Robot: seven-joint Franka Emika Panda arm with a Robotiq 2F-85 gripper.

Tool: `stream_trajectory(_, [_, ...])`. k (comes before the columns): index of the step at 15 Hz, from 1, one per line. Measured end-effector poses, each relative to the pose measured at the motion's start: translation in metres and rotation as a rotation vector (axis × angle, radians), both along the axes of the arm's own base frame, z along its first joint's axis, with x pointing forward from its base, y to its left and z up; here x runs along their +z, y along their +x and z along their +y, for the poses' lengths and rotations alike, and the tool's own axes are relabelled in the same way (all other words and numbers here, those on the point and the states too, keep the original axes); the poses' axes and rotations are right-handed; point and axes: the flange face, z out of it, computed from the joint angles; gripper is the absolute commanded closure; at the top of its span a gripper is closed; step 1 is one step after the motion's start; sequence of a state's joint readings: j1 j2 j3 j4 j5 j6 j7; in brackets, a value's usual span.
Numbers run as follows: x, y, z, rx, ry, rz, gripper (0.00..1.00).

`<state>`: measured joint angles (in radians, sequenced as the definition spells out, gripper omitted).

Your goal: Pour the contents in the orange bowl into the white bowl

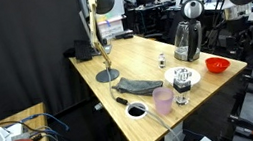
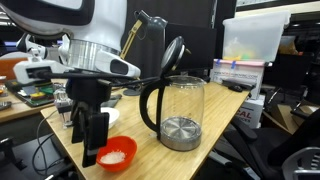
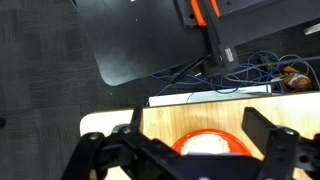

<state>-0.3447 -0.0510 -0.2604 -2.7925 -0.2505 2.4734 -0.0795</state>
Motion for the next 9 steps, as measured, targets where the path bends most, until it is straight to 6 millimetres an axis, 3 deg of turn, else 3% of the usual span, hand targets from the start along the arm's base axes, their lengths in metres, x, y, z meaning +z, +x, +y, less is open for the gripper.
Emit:
stream_trajectory(4, [-0.002, 0.000, 0.000, -0.018, 0.002, 0.004, 0.00])
stream_trajectory(9, [-0.022, 0.012, -0.010, -0.113, 0.030, 0.025, 0.00])
